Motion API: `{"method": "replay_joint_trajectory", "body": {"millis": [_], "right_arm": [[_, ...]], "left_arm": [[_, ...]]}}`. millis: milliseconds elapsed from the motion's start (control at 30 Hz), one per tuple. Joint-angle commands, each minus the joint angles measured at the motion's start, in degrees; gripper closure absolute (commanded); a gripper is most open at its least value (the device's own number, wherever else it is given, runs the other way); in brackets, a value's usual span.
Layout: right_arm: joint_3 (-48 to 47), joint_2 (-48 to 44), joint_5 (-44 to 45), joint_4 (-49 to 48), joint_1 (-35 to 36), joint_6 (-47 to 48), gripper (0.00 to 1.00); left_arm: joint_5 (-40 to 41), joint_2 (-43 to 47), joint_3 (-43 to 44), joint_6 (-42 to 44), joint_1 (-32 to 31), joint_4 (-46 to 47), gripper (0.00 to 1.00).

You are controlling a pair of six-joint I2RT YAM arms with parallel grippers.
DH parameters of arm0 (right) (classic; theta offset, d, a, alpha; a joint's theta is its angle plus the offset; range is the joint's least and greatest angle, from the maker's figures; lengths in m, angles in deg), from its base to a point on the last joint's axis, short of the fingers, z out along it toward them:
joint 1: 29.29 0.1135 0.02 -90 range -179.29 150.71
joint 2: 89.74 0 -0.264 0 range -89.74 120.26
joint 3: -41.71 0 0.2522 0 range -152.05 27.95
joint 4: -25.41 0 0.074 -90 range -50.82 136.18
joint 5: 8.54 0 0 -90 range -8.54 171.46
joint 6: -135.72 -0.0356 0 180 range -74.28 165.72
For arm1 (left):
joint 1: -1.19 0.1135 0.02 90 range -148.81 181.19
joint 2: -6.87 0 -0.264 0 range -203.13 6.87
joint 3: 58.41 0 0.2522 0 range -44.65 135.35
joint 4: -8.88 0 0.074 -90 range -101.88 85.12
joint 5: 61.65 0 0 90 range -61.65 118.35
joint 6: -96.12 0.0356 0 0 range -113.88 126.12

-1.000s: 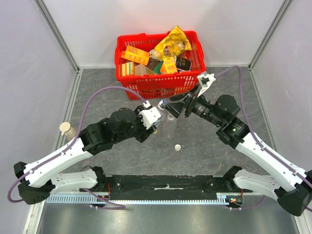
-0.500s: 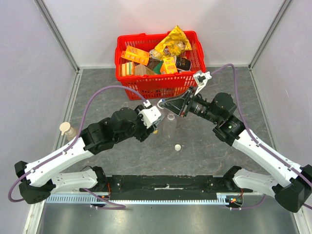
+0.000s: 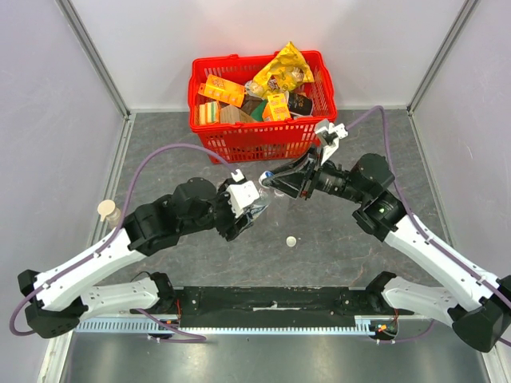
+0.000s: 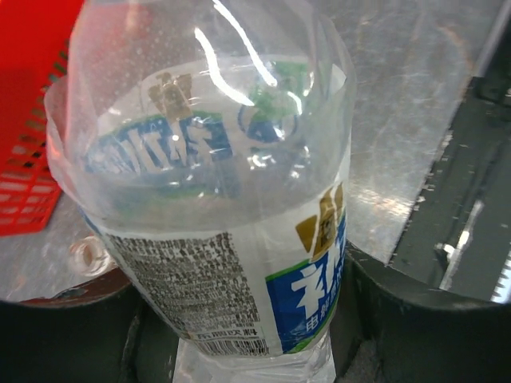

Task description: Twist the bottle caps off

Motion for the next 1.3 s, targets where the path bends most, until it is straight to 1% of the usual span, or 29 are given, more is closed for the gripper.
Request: {"method": "replay_joint_trajectory", "body": {"millis": [0,167,300,367,467,600,800,867,1000,1100,1133,1200,1267], "right_arm": [[-2.3,-1.7,-8.9,-6.4,0.0,5.0,1.00],[0.3,-2.6,-21.2,-20.4,0.0,0.2,1.00],[1.2,-2.0,-26.6,-27.5,0.0,-3.6,1.00],[1.5,-2.2,-28.0,-28.9,0.0,-4.2,1.00],[1.9,-3.2,-29.6,-30.0,0.0,-3.8,1.00],[1.7,-4.5,-31.0,-27.7,0.0,-0.9,1.00],[2.1,-6.4,-32.5,-28.2,0.0,1.6,1.00],[2.4,-7.1,-31.8,-28.5,0.0,2.2,1.00],[1.9,-7.6,-29.9,-23.8,0.0,5.6,1.00],[1.6,-7.8,-26.7,-20.4,0.0,7.8,1.00],[1.4,-8.0,-24.8,-18.3,-0.1,8.8,1.00],[0.2,-8.4,-17.3,-10.1,0.0,12.7,1.00],[-0.3,-8.5,-10.3,-6.2,-0.1,14.1,1.00]], "left_arm": [[-15.0,1.8,-0.5,1.8,-0.7,0.6,0.89],[-24.3,2.0,-0.3,3.5,-0.7,-0.8,0.89],[-31.0,2.0,0.1,4.2,-0.6,-0.9,0.89],[-33.4,1.8,0.5,4.5,-0.6,-1.2,0.93],[-36.8,1.2,1.3,4.8,-0.7,-1.8,0.93],[-40.9,0.6,2.1,5.6,-0.6,-2.8,0.93],[-42.0,0.6,2.0,6.6,-0.7,-3.0,0.93],[-42.0,0.6,2.0,6.8,-0.6,-3.0,0.93],[-41.0,1.1,1.8,7.0,-0.6,-2.6,0.94],[-39.9,1.8,1.2,6.7,-0.7,-1.9,0.94],[-39.5,2.2,0.7,6.6,-0.6,-1.5,0.95],[-38.3,3.2,-0.6,5.9,-0.7,0.5,0.95],[-35.1,4.9,-2.8,4.0,-0.6,4.0,0.96]]}}
